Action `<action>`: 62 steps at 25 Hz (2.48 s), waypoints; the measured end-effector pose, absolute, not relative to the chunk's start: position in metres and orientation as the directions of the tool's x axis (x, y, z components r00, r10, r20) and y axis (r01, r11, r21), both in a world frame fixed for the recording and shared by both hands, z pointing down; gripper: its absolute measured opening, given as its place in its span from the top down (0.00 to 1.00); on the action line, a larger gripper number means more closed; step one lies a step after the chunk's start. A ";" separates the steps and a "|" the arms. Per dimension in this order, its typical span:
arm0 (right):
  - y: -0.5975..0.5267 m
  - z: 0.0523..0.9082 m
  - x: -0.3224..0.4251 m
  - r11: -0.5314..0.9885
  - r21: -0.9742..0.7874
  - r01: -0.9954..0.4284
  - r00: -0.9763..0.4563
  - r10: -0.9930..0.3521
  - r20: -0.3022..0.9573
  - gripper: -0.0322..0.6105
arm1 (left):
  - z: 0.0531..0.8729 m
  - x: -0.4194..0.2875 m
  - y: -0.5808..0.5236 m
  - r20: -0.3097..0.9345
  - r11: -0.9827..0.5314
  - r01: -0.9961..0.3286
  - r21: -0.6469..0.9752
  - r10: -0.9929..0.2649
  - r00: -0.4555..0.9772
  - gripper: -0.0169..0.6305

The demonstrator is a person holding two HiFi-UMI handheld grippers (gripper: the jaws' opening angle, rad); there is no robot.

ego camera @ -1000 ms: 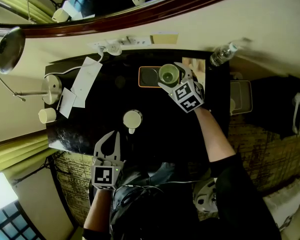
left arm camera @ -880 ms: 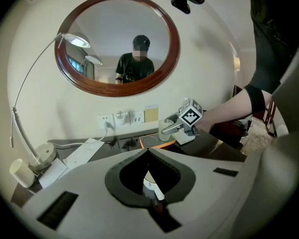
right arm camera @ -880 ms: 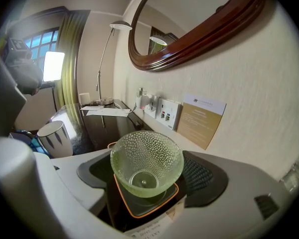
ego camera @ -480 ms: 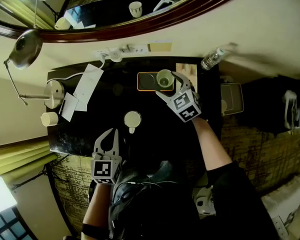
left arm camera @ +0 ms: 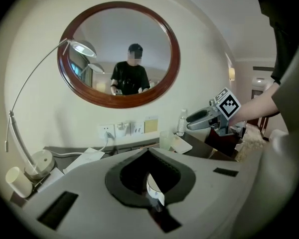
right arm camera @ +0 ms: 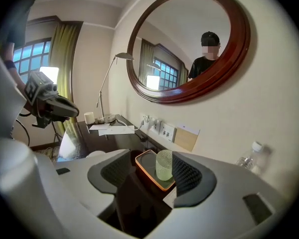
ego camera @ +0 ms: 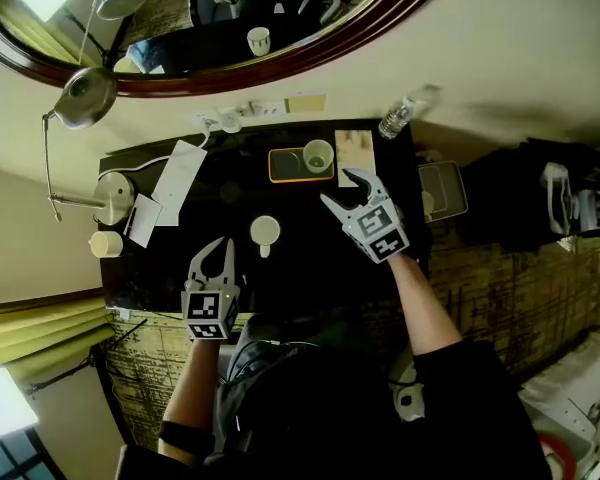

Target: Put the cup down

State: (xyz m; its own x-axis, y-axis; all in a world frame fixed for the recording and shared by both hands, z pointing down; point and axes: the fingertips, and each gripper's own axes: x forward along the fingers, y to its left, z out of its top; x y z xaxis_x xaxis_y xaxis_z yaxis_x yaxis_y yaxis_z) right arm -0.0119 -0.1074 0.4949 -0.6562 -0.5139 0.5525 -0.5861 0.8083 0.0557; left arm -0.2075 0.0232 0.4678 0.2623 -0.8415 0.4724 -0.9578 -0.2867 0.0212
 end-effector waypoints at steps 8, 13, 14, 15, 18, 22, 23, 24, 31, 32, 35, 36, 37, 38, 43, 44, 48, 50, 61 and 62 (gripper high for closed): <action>-0.059 0.471 0.019 0.693 -0.023 -0.720 -0.603 -0.610 0.514 0.93 | 0.449 -0.206 0.015 0.436 -0.351 -0.936 0.020 -0.840 0.324 0.97; -0.033 0.467 0.028 0.605 -0.141 -0.783 -0.591 -0.655 0.471 0.93 | 0.440 -0.215 0.012 0.417 -0.365 -0.931 0.019 -0.843 0.339 0.97; -0.028 0.468 0.029 0.596 -0.151 -0.789 -0.588 -0.659 0.470 0.93 | 0.439 -0.216 0.011 0.414 -0.369 -0.929 0.019 -0.843 0.343 0.97; -0.024 0.469 0.030 0.589 -0.156 -0.793 -0.584 -0.661 0.471 0.93 | 0.439 -0.217 0.011 0.412 -0.373 -0.928 0.019 -0.842 0.347 0.97; -0.016 0.474 0.034 0.580 -0.156 -0.800 -0.575 -0.667 0.473 0.93 | 0.438 -0.218 0.011 0.410 -0.378 -0.926 0.024 -0.841 0.353 0.97; -0.012 0.478 0.041 0.568 -0.153 -0.808 -0.567 -0.681 0.464 0.93 | 0.437 -0.214 0.011 0.404 -0.395 -0.918 0.033 -0.835 0.374 0.97; -0.012 0.478 0.041 0.567 -0.154 -0.810 -0.565 -0.682 0.463 0.93 | 0.437 -0.212 0.011 0.402 -0.402 -0.915 0.036 -0.832 0.382 0.97; -0.011 0.479 0.042 0.566 -0.154 -0.810 -0.565 -0.682 0.464 0.93 | 0.437 -0.210 0.011 0.400 -0.407 -0.912 0.044 -0.830 0.390 0.97; -0.008 0.482 0.046 0.570 -0.154 -0.807 -0.566 -0.674 0.474 0.93 | 0.441 -0.207 0.012 0.390 -0.390 -0.916 0.090 -0.833 0.393 0.97; -0.007 0.482 0.046 0.570 -0.156 -0.806 -0.567 -0.672 0.475 0.93 | 0.443 -0.207 0.013 0.393 -0.388 -0.917 0.088 -0.833 0.390 0.97; -0.004 0.485 0.046 0.573 -0.162 -0.803 -0.571 -0.663 0.484 0.93 | 0.451 -0.205 0.015 0.413 -0.381 -0.921 0.085 -0.827 0.381 0.97; -0.002 0.485 0.046 0.574 -0.165 -0.802 -0.573 -0.659 0.488 0.93 | 0.456 -0.204 0.016 0.423 -0.382 -0.920 0.087 -0.822 0.381 0.97; -0.001 0.485 0.045 0.576 -0.168 -0.800 -0.575 -0.654 0.492 0.93 | 0.461 -0.201 0.016 0.437 -0.385 -0.918 0.093 -0.813 0.385 0.94; 0.001 0.486 0.045 0.579 -0.170 -0.798 -0.577 -0.649 0.496 0.93 | 0.468 -0.198 0.018 0.454 -0.390 -0.915 0.102 -0.800 0.392 0.86; 0.008 0.501 0.047 0.596 -0.148 -0.790 -0.573 -0.630 0.524 0.93 | 0.515 -0.181 0.027 0.556 -0.404 -0.901 0.160 -0.717 0.420 0.54; 0.009 0.504 0.047 0.600 -0.143 -0.787 -0.573 -0.624 0.531 0.93 | 0.526 -0.178 0.028 0.578 -0.400 -0.900 0.172 -0.699 0.421 0.47; 0.015 0.507 0.048 0.611 -0.135 -0.780 -0.570 -0.604 0.556 0.93 | 0.566 -0.165 0.028 0.646 -0.391 -0.900 0.191 -0.640 0.415 0.22; 0.017 0.513 0.052 0.610 -0.135 -0.781 -0.566 -0.599 0.567 0.93 | 0.579 -0.157 0.026 0.672 -0.395 -0.897 0.198 -0.612 0.417 0.17; 0.025 0.557 0.054 0.607 -0.176 -0.775 -0.568 -0.547 0.615 0.93 | 0.643 -0.144 0.002 0.743 -0.372 -0.915 0.154 -0.567 0.356 0.16; 0.025 0.563 0.055 0.607 -0.174 -0.775 -0.567 -0.547 0.617 0.93 | 0.645 -0.143 0.001 0.744 -0.369 -0.916 0.158 -0.565 0.356 0.16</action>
